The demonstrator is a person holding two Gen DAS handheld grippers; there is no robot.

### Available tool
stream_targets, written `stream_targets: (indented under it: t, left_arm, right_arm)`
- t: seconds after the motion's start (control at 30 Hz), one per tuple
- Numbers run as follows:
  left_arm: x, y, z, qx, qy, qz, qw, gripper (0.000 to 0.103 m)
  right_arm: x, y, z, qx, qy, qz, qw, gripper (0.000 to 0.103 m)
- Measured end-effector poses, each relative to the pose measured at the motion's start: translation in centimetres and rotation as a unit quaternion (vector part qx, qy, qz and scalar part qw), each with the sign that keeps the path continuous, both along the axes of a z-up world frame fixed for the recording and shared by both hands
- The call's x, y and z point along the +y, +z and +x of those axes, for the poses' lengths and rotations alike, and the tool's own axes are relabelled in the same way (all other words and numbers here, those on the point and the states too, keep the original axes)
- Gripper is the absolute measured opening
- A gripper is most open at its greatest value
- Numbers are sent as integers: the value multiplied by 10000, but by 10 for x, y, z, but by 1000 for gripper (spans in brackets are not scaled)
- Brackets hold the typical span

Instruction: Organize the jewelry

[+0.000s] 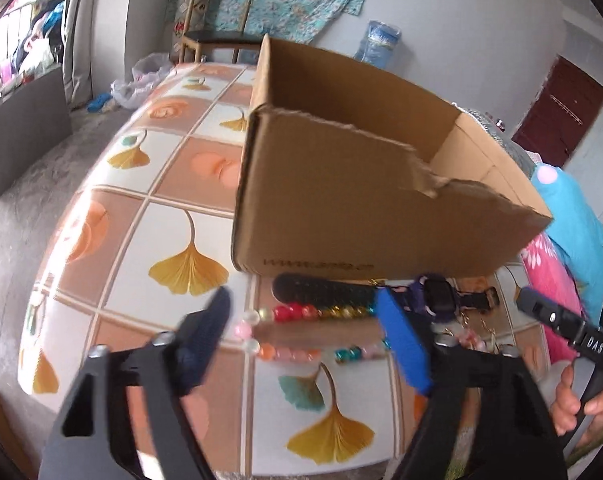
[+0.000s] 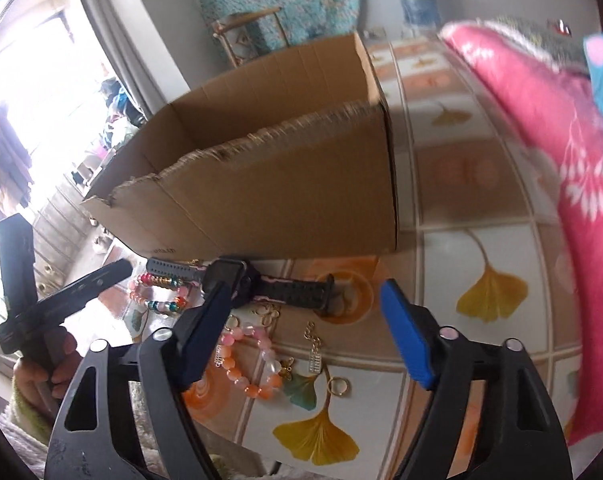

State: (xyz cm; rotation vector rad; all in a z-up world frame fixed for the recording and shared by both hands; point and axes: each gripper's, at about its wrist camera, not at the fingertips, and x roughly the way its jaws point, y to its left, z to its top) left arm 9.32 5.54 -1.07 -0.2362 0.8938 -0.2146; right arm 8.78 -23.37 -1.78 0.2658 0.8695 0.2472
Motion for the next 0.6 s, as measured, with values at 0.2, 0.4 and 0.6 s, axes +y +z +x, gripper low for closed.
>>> stream_targets:
  t: [0.2,0.4,0.6]
  left_arm:
    - [7,-12,20,360,99,-22,9993,44]
    - [3,-14,24,424,79,73,9990,43]
    - [0,-15,26,442,51,69,9990,31]
  right_arm:
    - [-1,-10,3,231,-56,149,9996,60]
    - [2,-13,2,322,-39,215,9992,53]
    - [1,-23,10,437,-11,269,9987,44]
